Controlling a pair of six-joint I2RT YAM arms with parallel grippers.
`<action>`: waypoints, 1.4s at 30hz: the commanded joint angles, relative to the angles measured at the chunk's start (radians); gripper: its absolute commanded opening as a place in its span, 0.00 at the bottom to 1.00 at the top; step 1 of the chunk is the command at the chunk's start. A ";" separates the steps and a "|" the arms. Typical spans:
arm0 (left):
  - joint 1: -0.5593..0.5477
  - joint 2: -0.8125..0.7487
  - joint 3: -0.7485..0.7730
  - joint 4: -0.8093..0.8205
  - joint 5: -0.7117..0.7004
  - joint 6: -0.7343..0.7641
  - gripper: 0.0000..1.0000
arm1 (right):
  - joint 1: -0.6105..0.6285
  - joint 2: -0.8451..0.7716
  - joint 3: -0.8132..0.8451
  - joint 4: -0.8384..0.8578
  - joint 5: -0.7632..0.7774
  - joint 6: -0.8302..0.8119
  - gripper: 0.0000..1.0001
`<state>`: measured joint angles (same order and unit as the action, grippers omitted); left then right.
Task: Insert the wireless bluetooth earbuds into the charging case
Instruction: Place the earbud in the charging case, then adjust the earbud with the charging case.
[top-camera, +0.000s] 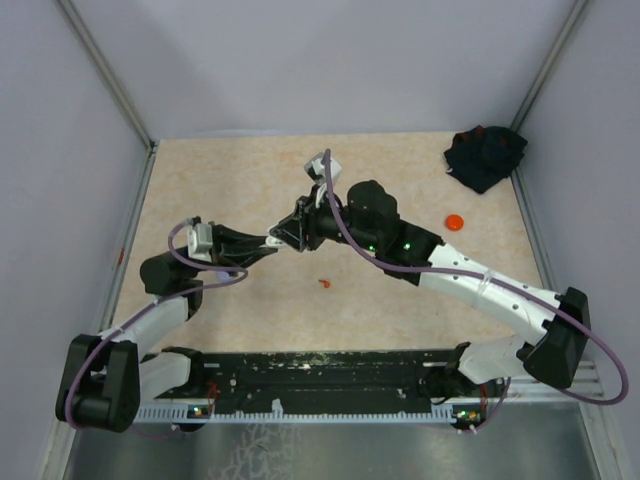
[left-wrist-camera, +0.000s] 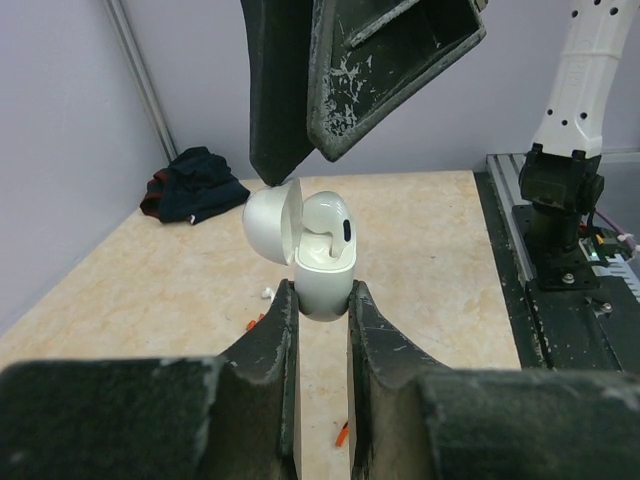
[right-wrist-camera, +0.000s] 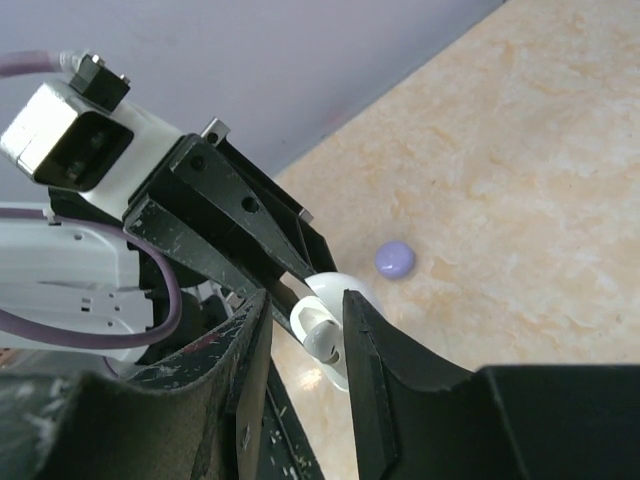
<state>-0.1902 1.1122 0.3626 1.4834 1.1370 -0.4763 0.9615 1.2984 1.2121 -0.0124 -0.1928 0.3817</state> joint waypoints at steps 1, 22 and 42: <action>-0.005 -0.006 0.022 0.004 0.003 -0.003 0.00 | 0.002 -0.004 0.067 -0.074 -0.011 -0.039 0.35; -0.005 -0.028 0.041 -0.161 -0.025 0.076 0.00 | 0.008 -0.007 0.081 -0.151 0.010 -0.032 0.35; -0.017 -0.012 0.056 -0.140 0.036 0.048 0.00 | 0.008 0.048 0.153 -0.182 -0.074 -0.060 0.35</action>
<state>-0.2012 1.1049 0.3943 1.3094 1.1572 -0.4229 0.9619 1.3479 1.3140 -0.1989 -0.2462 0.3393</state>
